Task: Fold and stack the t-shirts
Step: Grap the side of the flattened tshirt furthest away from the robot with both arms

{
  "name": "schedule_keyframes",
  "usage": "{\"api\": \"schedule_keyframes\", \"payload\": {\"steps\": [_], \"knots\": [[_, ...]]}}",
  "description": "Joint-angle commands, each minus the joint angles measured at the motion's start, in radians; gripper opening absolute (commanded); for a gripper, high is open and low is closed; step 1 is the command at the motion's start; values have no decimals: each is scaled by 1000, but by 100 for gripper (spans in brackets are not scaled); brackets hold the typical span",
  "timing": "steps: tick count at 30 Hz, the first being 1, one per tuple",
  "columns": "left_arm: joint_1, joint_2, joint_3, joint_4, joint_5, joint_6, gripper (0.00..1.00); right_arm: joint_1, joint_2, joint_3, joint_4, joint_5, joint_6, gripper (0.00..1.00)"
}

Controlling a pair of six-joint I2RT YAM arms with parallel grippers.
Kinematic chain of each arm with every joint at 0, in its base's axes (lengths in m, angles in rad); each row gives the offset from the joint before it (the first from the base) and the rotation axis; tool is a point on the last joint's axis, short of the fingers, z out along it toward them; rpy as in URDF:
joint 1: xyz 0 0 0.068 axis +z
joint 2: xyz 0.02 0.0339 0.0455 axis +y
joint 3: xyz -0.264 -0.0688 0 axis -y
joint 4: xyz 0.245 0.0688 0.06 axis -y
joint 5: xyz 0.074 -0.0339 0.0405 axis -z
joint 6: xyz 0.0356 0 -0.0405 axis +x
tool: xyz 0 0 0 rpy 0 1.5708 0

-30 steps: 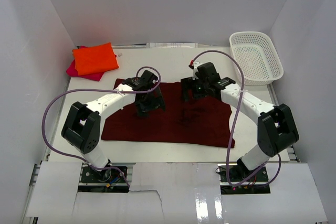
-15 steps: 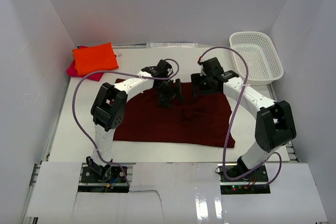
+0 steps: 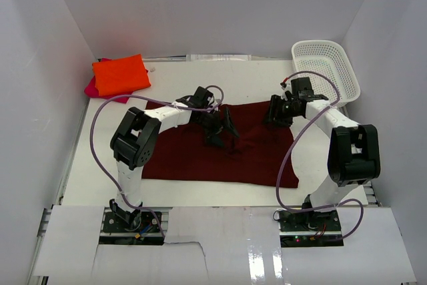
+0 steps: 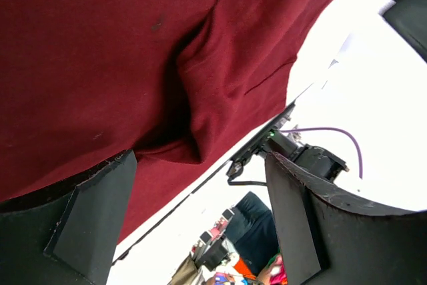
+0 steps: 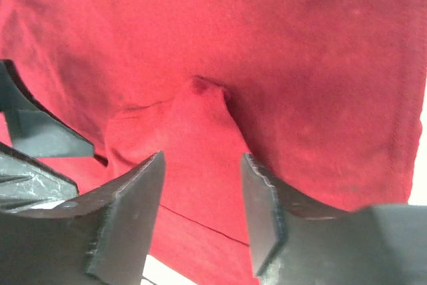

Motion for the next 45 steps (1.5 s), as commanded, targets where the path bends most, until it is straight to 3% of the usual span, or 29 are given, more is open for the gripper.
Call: {"api": "schedule_keyframes", "payload": {"steps": [1, 9, 23, 27, 29, 38, 41, 45], "knots": [[6, -63, -8, 82, 52, -22, 88, -12, 49, 14, 71, -130, 12, 54], [6, -26, 25, 87, 6, -9, 86, -16, 176, 67, 97, -163, -14, 50], [0, -18, 14, 83, -69, 12, 82, -44, 176, 90, 106, -116, -28, 52], [-9, -9, 15, 83, -74, 11, 73, -44, 214, 99, 116, -154, -22, 49], [-12, -3, 18, 82, -72, 11, 72, -44, 228, 97, 128, -177, -17, 43], [-19, 8, 29, 80, -68, 11, 72, -44, 257, 96, 137, -219, -11, 43], [-19, 12, 32, 79, -71, 11, 71, -44, 262, 96, 142, -228, -11, 32], [-19, 17, 41, 76, -74, 14, 68, -44, 260, 99, 148, -235, -14, 8]]}}
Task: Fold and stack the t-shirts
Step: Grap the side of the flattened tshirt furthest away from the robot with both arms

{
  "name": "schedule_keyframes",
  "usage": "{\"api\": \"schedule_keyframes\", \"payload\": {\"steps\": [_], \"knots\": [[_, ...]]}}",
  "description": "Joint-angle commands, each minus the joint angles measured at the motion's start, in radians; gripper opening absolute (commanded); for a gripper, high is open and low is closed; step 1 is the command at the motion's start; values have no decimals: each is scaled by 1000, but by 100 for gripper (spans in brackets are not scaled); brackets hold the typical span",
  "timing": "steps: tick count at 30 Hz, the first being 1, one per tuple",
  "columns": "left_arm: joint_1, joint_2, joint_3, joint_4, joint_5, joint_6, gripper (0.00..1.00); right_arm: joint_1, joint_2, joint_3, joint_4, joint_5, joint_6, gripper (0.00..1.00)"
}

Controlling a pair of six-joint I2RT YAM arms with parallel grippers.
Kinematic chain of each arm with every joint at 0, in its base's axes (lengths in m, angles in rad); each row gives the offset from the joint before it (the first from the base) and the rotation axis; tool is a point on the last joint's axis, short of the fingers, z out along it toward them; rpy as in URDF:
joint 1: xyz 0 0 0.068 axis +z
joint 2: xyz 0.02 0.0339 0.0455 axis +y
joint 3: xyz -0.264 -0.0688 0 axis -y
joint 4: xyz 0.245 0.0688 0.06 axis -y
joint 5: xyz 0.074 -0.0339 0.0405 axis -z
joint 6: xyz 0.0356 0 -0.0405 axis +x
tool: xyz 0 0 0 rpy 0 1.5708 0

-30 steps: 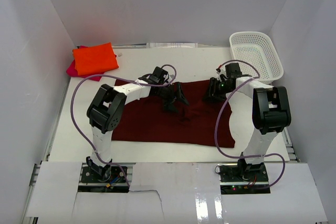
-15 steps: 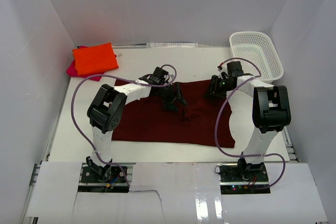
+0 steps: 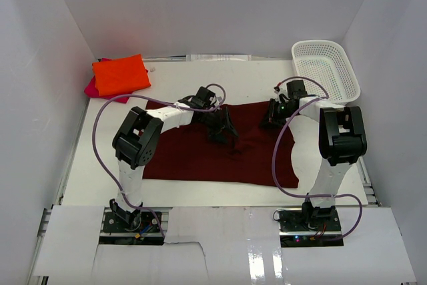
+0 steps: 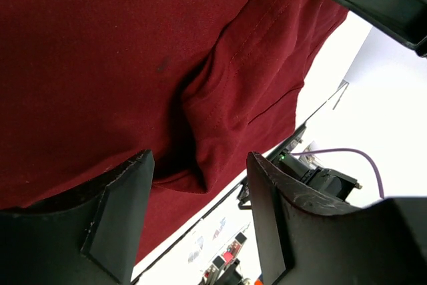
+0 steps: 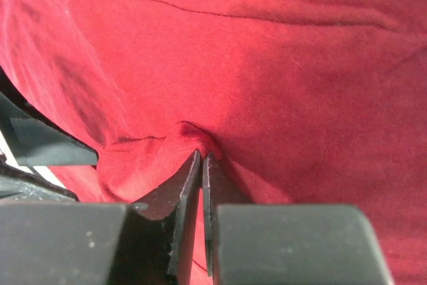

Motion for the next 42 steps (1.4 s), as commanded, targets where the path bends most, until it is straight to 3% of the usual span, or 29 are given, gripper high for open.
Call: {"api": "schedule_keyframes", "payload": {"steps": [1, 12, 24, 31, 38, 42], "knots": [[-7, -2, 35, 6, -8, 11, 68, -5, -12, 34, 42, -37, -11, 8], [-11, 39, 76, 4, -63, 33, 62, 0, -156, -75, 122, -29, -49, 11], [-27, 76, 87, 12, -57, 16, 59, 0, -138, -49, 94, -32, -52, 10], [-28, 96, 111, 30, -50, 1, 36, 0, -144, -53, 95, -34, -54, 10], [-30, 73, 125, 16, -91, 15, 30, 0, -142, -57, 99, -38, -55, 10], [-33, 44, 130, 3, -147, 47, 19, 0, -153, -64, 108, -40, -58, 10]]}}
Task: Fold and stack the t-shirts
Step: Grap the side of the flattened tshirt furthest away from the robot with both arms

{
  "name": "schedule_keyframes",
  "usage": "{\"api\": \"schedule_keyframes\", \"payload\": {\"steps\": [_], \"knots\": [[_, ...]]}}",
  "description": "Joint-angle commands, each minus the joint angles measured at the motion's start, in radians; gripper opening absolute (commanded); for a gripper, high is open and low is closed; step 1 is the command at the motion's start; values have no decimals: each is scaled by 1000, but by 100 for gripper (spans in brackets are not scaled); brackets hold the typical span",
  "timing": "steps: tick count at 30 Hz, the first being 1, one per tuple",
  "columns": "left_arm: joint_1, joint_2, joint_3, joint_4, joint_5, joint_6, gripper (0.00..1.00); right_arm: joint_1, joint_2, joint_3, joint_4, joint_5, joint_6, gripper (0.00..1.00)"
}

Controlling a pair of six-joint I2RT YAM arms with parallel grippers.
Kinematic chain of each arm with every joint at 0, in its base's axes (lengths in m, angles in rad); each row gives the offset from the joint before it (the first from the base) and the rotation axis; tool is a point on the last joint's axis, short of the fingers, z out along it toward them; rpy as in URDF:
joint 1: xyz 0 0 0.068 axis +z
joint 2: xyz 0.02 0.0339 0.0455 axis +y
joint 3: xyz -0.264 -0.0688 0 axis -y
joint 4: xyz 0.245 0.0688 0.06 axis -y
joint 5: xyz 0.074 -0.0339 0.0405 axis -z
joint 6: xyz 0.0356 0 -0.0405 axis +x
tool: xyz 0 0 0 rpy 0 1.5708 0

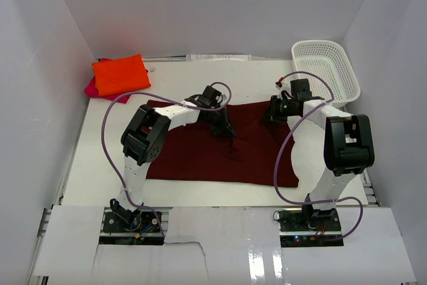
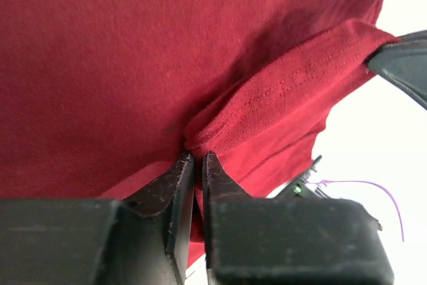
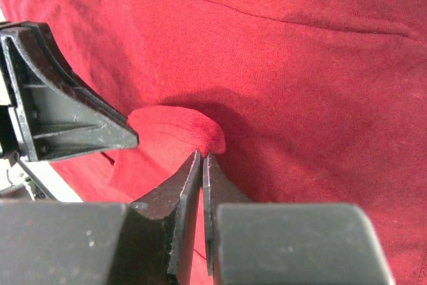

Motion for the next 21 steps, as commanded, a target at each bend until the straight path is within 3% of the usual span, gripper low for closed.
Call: {"api": "schedule_keyframes", "payload": {"steps": [1, 4, 6, 21], "knots": [[-12, -52, 34, -7, -69, 53, 17, 0, -28, -4, 41, -22, -14, 10], [-34, -73, 34, -4, -168, 123, 9, 0, -43, -15, 49, -19, -19, 10], [-52, -85, 25, -3, -236, 163, 9, 0, -48, -15, 48, -15, -23, 10], [-146, -116, 22, 25, -346, 237, 11, 3, -66, -21, 38, 15, -36, 9]]}}
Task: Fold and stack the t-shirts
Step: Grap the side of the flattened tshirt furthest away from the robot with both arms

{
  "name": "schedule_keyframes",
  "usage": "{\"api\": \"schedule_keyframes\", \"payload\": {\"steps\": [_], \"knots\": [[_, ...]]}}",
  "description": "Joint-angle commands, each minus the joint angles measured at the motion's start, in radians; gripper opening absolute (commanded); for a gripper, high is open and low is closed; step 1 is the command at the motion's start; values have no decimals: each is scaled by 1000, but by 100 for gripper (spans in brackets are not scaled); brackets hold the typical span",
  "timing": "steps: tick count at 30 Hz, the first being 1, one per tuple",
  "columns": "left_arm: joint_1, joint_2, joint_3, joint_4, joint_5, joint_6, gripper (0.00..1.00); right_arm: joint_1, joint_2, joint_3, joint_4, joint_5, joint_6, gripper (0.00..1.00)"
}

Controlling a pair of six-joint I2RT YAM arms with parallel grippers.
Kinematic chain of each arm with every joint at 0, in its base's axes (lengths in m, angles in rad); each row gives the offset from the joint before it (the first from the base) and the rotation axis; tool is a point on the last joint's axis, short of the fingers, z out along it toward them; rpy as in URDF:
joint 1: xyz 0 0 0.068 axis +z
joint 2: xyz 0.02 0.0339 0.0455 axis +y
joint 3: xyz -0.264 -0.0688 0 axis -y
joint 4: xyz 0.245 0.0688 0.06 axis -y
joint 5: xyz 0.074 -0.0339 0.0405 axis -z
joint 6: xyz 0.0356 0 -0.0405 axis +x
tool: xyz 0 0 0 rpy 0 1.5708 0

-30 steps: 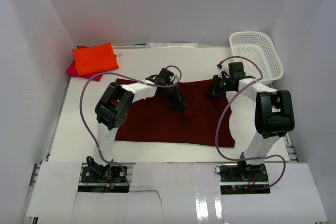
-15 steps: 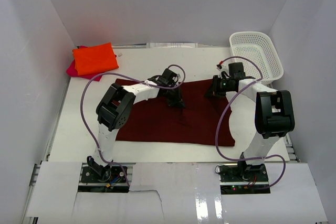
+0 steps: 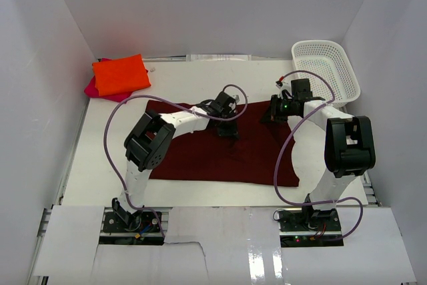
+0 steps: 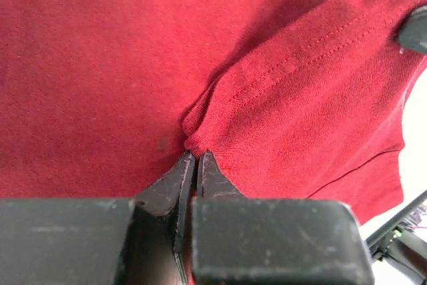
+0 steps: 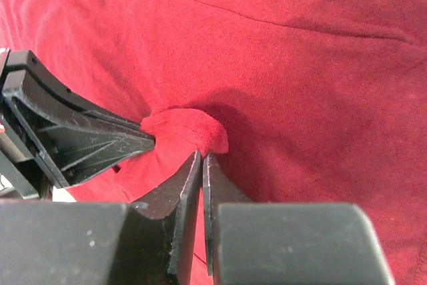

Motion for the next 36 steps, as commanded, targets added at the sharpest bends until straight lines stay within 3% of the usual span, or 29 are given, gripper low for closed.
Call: {"api": "schedule_keyframes", "payload": {"steps": [1, 12, 19, 22, 23, 26, 31, 36], "knots": [[-29, -88, 16, 11, -61, 31, 12, 3, -49, -16, 22, 7, -26, 9], [-60, -184, -42, 66, -249, 84, 12, 10, -38, -14, 28, 5, -28, 9], [-73, -157, -36, 72, -274, 121, 15, 10, -41, -16, 27, 7, -29, 9], [-87, -143, -31, 57, -306, 137, 32, 10, -43, -17, 27, 10, -29, 9], [-92, -138, -33, 50, -351, 132, 58, 12, -44, -17, 28, 8, -31, 9], [-112, -149, -43, 42, -418, 135, 75, 12, -43, -17, 30, 8, -31, 9], [-139, -163, -40, 29, -550, 159, 76, 12, -49, -20, 33, 13, -32, 9], [-150, -169, -39, 28, -586, 170, 76, 12, -75, -28, 33, 50, -32, 8]]}}
